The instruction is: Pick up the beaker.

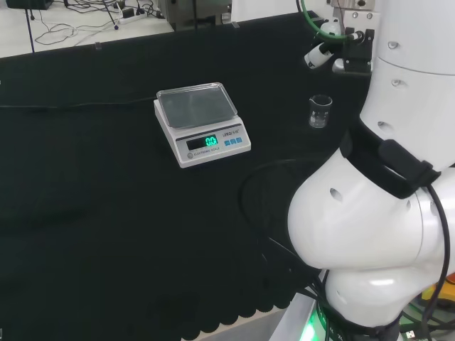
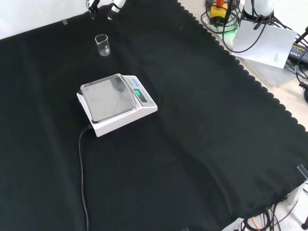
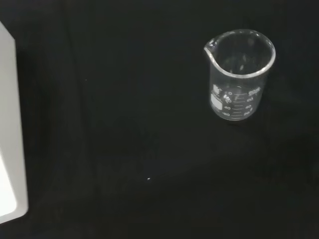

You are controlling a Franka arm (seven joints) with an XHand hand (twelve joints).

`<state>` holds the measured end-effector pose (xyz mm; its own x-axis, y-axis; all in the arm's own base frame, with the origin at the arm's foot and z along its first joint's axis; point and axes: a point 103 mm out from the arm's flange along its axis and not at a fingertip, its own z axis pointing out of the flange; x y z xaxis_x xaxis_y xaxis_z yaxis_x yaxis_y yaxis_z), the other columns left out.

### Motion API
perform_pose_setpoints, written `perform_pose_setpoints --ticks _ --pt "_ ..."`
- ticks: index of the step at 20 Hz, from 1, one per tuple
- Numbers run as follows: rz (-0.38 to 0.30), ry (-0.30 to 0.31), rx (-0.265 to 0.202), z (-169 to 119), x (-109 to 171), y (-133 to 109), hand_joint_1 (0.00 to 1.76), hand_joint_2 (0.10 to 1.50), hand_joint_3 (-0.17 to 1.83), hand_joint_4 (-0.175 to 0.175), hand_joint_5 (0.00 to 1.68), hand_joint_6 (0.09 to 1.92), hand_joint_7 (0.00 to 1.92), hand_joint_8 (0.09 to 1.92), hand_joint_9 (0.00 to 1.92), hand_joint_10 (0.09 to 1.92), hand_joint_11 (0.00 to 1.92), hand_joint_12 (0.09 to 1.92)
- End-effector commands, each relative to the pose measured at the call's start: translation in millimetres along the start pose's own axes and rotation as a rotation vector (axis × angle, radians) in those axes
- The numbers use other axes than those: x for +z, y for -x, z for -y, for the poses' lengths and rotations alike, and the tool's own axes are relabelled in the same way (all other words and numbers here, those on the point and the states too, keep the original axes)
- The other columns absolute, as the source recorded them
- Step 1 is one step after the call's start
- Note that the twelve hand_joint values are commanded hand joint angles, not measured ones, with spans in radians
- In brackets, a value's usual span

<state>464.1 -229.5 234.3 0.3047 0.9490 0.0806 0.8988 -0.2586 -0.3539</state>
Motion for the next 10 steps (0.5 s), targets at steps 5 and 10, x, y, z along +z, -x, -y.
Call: perform_pose_setpoints --ticks 5,10 --pt "-0.003 -0.105 0.007 -28 33 12 0.66 1.11 -0.17 -0.057 0.32 0.61 0.31 0.81 0.41 0.85 0.00 1.49" --pt "0.017 -0.162 0.022 -35 53 12 0.63 0.95 -0.17 0.031 0.04 0.12 0.01 0.37 0.01 0.51 0.00 1.21"
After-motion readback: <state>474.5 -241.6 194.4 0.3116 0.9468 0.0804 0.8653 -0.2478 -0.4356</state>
